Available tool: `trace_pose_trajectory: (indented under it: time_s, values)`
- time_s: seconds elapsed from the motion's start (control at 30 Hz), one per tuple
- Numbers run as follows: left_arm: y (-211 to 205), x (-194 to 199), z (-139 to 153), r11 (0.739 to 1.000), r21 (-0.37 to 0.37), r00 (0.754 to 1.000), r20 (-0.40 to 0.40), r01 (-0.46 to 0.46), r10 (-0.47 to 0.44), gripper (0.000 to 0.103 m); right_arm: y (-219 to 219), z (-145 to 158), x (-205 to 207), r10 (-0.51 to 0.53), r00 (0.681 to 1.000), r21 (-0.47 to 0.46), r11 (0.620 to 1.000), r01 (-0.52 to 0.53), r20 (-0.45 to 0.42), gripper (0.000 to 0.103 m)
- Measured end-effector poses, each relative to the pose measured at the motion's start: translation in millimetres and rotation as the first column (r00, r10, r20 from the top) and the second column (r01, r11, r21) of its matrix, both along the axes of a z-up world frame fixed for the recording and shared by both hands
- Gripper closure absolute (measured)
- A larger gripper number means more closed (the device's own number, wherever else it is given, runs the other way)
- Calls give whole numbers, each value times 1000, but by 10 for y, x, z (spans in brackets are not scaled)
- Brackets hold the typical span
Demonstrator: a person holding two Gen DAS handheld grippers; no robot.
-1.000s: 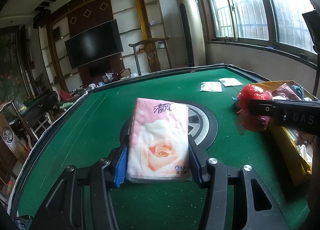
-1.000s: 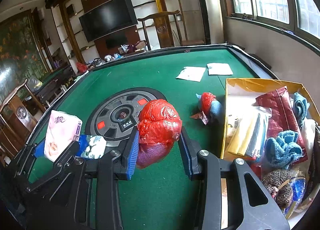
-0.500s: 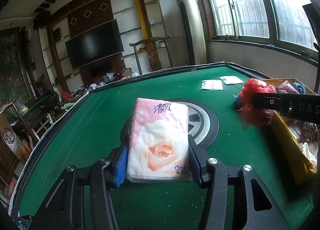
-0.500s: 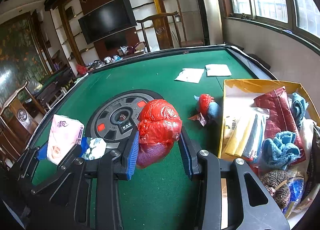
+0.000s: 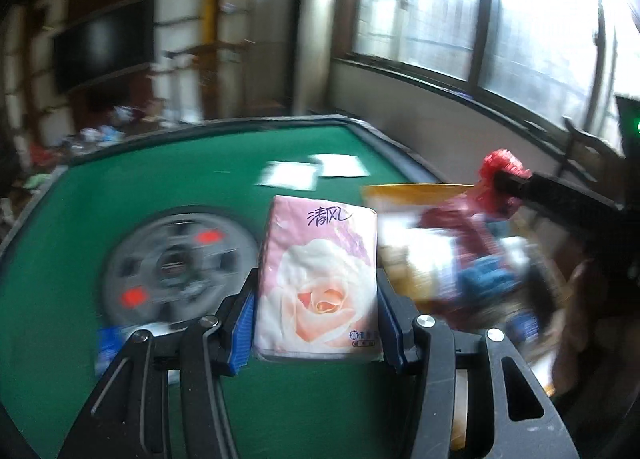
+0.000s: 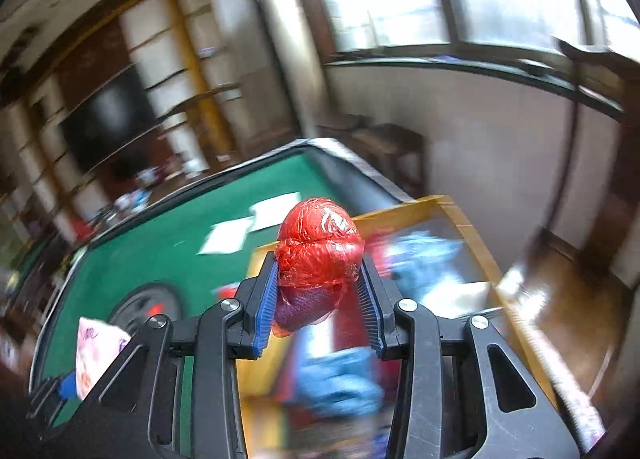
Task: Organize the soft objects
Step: 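Carry the tissue pack and red mesh bag into the box and open both tools, then grasp the blue Vinda tissue pack with the left tool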
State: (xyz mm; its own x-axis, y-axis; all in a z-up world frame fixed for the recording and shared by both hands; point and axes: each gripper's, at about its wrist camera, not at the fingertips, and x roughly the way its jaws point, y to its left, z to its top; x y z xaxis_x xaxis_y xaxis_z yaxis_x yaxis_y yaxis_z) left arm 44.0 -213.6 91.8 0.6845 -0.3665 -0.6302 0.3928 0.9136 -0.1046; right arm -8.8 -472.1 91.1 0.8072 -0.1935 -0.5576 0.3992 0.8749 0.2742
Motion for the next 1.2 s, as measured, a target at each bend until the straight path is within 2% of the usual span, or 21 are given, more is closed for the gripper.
trace_pose_trajectory:
  time_s: [0.1,0.2,0.4,0.6,0.7,0.87,1.03,1.2]
  values:
    - [-442,173,-14,996,-11,993,-69,92,-92,50,-385,-86,-19,-89,995,58,994,91,-45,66]
    - [-861,340,-106,988,-8,979,-134,154,-154,50,-605,-173,18,-122,988,81,988,130,-99,66]
    - [-1249,640,-392,984,-61,944,-279,167,-177,50,-734,-394,236,-121,972,94,985,142,-202,65]
    - [-1298,638,-407,988,-40,953,-259,150,-155,46,-755,-444,292,-111,966,89,987,135,-235,61]
    - [-1306,615,-339,984,-49,949,-261,170,-177,45,-761,-423,250,-103,970,110,985,130,-221,49]
    - [-1207,573,-249,981,-96,941,-284,166,-187,44,-748,-297,123,-120,983,111,985,136,-137,48]
    - [-950,467,-142,981,-129,950,-260,146,-175,44,-716,-195,40,-117,992,128,984,123,-57,48]
    - [-602,383,-96,983,-149,957,-252,106,-142,44,-576,-124,24,-91,996,89,992,91,-7,48]
